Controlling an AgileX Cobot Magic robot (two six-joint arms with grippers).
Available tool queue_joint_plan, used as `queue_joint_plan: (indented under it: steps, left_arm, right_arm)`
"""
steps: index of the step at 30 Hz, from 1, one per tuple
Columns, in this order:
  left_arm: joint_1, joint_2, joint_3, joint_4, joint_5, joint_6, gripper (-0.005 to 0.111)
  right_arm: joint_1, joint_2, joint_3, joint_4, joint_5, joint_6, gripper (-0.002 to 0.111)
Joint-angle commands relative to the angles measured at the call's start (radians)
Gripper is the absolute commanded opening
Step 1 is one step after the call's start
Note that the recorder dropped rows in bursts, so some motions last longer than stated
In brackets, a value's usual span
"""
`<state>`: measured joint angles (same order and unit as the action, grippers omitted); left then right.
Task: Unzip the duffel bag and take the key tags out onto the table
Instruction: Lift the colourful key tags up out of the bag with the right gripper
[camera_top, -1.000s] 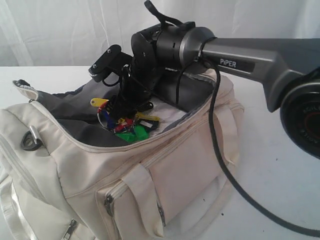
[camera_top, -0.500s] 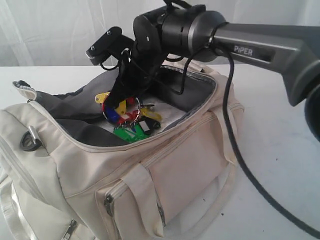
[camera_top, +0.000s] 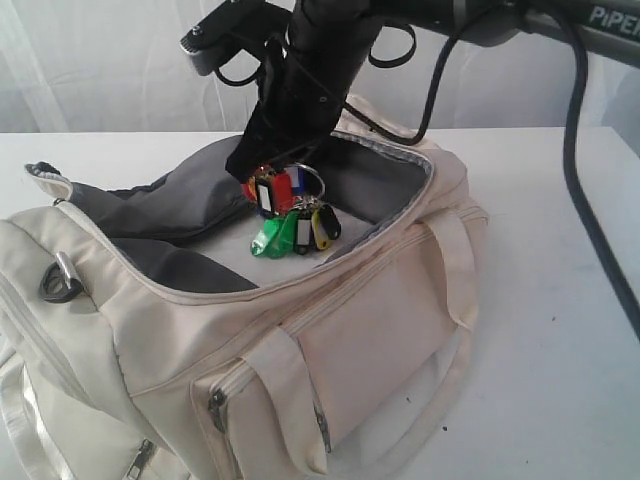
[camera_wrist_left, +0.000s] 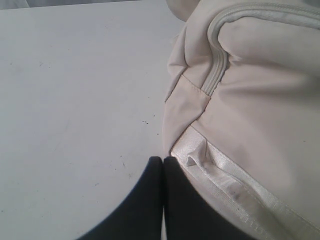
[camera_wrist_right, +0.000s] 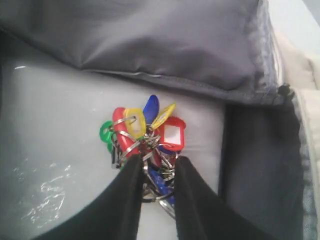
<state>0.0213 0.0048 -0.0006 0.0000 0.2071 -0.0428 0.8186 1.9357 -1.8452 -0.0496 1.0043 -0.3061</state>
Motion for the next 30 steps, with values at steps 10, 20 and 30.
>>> queue_joint_plan:
  steps: [10, 20, 30]
  left_arm:
    - [-0.002, -0.005, 0.001, 0.000, -0.001, -0.006, 0.000]
    - [-0.002, -0.005, 0.001, 0.000, -0.001, -0.006, 0.000]
    - [-0.002, -0.005, 0.001, 0.000, -0.001, -0.006, 0.000]
  right_arm:
    - [-0.003, -0.125, -0.008, 0.061, 0.070, -0.017, 0.000]
    - [-0.035, -0.221, -0.008, 0.050, 0.055, -0.080, 0.000]
    - [-0.158, -0.342, -0.008, 0.050, 0.129, -0.004, 0.000]
